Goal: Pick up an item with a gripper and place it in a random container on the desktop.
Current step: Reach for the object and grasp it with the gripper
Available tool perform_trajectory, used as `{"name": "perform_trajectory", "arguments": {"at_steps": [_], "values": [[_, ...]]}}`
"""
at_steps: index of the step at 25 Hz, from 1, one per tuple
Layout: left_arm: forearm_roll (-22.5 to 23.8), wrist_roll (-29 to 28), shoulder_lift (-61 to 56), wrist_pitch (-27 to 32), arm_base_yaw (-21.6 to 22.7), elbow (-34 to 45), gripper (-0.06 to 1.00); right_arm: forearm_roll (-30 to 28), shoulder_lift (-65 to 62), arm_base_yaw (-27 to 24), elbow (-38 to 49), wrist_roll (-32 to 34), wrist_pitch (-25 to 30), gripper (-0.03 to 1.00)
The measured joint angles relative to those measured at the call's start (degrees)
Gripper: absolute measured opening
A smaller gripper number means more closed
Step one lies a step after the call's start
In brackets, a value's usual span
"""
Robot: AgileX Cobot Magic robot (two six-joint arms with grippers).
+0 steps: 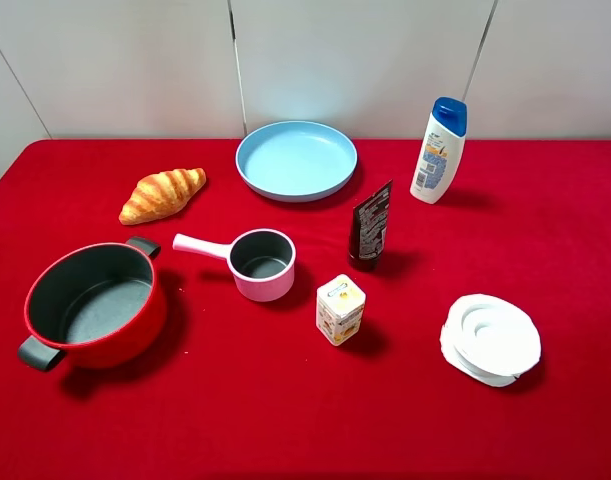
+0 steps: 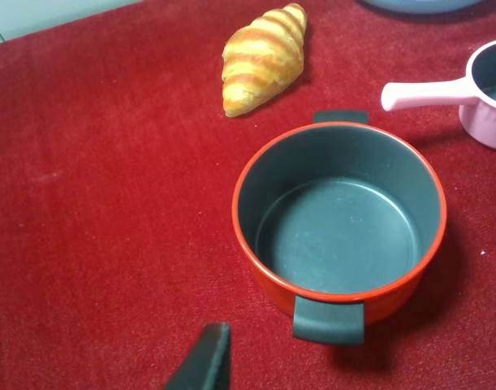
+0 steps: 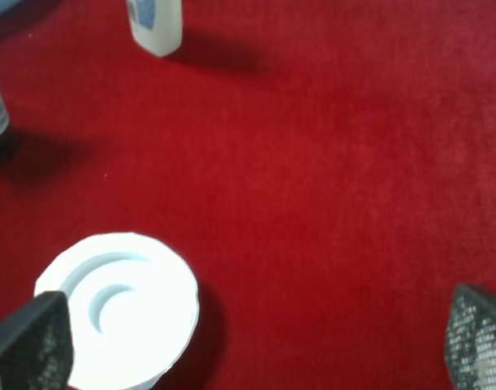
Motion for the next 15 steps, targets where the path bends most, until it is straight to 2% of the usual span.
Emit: {"name": "perform_trajectory", "arguments": {"at_steps": [15], "values": [[0.0, 0.0, 0.0, 0.0, 0.0, 0.0, 0.99, 0.49, 1.64, 0.0, 0.0, -2.52, 0.61, 0.69]]}}
